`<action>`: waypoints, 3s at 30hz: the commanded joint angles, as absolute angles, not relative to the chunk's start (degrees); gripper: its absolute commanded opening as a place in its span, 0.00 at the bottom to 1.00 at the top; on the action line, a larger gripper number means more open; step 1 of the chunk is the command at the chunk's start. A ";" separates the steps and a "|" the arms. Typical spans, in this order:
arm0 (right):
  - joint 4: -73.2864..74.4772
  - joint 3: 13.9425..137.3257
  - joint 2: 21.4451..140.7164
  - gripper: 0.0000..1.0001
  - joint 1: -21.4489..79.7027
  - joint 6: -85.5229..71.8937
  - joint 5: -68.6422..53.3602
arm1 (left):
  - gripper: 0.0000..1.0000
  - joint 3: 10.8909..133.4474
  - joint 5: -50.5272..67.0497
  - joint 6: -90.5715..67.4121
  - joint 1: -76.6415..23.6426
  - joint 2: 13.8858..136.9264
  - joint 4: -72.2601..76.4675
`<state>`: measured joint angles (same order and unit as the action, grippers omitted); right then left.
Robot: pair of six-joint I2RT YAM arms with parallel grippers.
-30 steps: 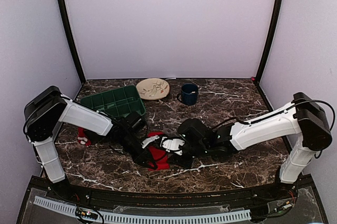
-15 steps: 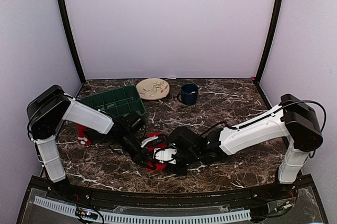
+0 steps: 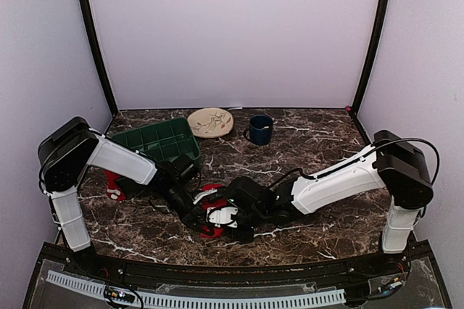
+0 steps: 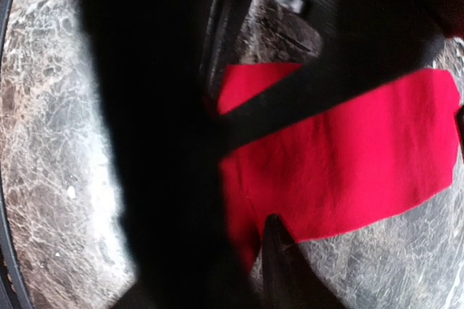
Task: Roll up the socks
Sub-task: Roll the sock at the center of the board.
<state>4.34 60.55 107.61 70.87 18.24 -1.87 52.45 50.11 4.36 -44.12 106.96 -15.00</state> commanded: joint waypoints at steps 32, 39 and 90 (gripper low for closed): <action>10.52 63.70 109.41 0.01 65.86 10.48 -16.57 | 0.32 45.45 27.33 -3.71 -40.87 90.87 -7.73; 14.68 68.35 111.09 0.01 61.92 6.53 -25.94 | 0.32 38.78 22.29 -5.36 -41.08 81.34 1.08; 27.57 77.42 122.29 0.01 55.99 2.58 -47.49 | 0.33 35.60 7.16 15.63 -63.60 84.45 4.08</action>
<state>27.05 76.40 121.25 56.34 2.46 -46.52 33.50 6.59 13.26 -63.29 83.81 4.21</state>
